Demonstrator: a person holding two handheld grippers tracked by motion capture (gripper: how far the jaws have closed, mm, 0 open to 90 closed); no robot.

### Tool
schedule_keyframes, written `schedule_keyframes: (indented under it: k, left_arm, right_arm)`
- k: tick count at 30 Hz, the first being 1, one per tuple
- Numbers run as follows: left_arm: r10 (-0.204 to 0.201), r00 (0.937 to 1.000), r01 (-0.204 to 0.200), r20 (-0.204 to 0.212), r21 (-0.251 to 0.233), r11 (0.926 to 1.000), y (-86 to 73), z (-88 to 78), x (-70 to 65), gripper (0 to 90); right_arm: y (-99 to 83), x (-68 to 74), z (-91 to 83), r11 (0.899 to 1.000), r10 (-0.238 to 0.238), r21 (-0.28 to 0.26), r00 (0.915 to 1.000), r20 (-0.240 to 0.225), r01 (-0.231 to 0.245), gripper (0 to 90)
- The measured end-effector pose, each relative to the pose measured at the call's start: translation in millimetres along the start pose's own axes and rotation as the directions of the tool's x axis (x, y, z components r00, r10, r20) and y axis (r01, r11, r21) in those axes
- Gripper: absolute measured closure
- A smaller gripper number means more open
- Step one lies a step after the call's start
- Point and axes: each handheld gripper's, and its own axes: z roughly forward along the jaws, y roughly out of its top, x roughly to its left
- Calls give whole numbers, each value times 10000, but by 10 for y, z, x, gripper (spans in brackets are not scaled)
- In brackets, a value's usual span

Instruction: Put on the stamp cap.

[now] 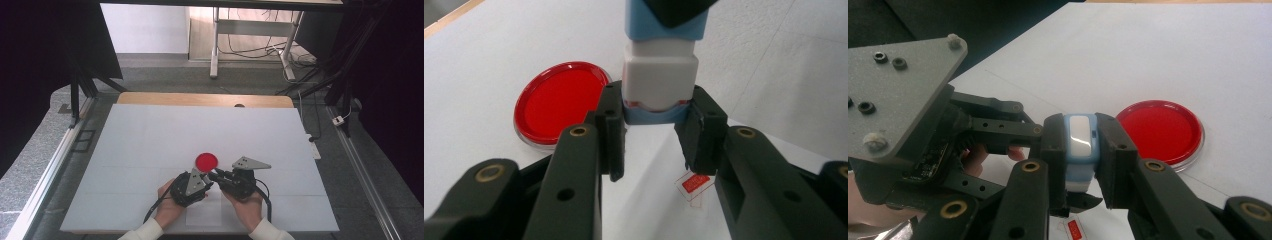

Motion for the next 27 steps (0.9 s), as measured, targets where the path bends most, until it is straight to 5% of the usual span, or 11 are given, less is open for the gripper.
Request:
schedule_keyframes:
  k: [21,27]
  left_arm:
    - [464,9985,-457,-291,234,9987,0,-27,-13,649]
    - [193,9997,-191,-169,134,9997,-6,-20,10,646]
  right_arm:
    - [-67,-8,66,9991,285,334,9994,-212,-278,753]
    - [-47,-53,52,9983,502,310,9979,-408,-489,751]
